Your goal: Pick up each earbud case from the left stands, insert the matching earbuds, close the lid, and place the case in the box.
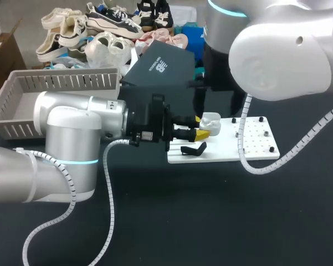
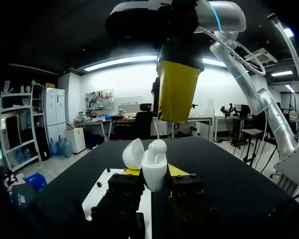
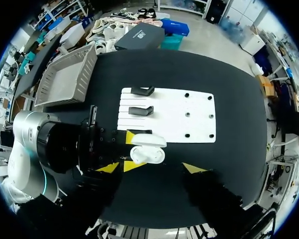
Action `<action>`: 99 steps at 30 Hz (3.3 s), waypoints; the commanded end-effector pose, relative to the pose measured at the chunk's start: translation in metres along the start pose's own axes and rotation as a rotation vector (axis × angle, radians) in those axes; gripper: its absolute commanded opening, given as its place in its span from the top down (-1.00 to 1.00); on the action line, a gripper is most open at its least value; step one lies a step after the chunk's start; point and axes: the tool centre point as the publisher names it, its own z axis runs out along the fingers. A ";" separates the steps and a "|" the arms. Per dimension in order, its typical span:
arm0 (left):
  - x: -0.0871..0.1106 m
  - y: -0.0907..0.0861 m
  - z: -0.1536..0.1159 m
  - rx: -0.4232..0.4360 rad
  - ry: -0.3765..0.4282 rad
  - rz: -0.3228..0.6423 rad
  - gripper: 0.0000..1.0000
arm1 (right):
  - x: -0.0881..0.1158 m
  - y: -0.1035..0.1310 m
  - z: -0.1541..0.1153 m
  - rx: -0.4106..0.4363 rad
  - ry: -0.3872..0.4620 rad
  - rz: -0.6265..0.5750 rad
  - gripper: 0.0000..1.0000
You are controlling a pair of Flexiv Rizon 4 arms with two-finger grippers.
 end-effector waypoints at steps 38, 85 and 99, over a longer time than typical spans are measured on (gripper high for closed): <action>0.000 0.000 0.000 -0.002 -0.002 0.001 1.00 | 0.001 -0.030 0.031 0.010 0.010 0.107 -1.00; 0.000 0.000 0.000 -0.002 -0.002 0.001 1.00 | -0.020 -0.050 0.032 0.088 -0.033 0.287 -1.00; 0.000 0.000 0.000 -0.002 -0.002 0.001 1.00 | -0.015 -0.055 0.018 0.020 -0.097 0.287 -1.00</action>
